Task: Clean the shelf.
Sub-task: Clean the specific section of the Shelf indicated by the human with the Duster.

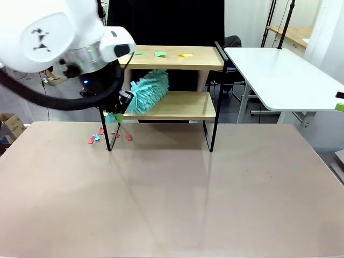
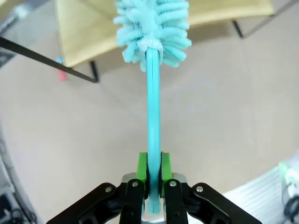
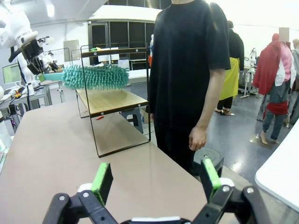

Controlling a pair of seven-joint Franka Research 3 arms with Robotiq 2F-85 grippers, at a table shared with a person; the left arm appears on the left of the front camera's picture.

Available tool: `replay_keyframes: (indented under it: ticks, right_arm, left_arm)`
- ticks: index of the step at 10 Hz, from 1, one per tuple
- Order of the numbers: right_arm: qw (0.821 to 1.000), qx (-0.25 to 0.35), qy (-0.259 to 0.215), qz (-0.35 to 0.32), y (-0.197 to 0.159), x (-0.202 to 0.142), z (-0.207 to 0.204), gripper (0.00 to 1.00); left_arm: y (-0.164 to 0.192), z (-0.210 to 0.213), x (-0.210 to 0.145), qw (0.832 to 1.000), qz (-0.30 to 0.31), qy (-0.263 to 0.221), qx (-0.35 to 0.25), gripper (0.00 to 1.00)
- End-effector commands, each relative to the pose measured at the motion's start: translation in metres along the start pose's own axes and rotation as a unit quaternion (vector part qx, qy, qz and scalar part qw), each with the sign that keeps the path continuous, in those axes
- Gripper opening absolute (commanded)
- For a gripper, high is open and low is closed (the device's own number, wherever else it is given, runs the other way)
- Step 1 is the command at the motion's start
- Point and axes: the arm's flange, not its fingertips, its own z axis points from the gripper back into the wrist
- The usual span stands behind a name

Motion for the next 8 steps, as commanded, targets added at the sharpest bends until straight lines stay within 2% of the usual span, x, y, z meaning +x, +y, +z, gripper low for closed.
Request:
replay_keyframes:
  ticks: [1,2,5,7,8]
  right_arm:
    - [1.0,-0.002,0.016,-0.005,0.002,0.007,-0.003,1.0]
    - [1.0,-0.002,0.016,-0.005,0.002,0.007,-0.003,1.0]
    - [1.0,-0.002,0.016,-0.005,0.002,0.007,-0.003,1.0]
    - [1.0,-0.002,0.016,-0.005,0.002,0.007,-0.003,1.0]
    - [1.0,-0.002,0.016,-0.005,0.002,0.007,-0.003,1.0]
  left_arm:
    - [0.02,0.008,-0.022,0.993,-0.087,0.028,-0.073,0.14]
    - [0.027,0.015,-0.028,0.981,-0.152,0.037,-0.11,0.14]
    - [0.056,0.027,-0.038,0.958,-0.206,0.003,-0.199,0.14]
    - [0.076,0.025,-0.046,0.928,-0.272,-0.004,-0.256,0.14]
    - [0.082,0.027,-0.049,0.918,-0.304,0.002,-0.253,0.14]
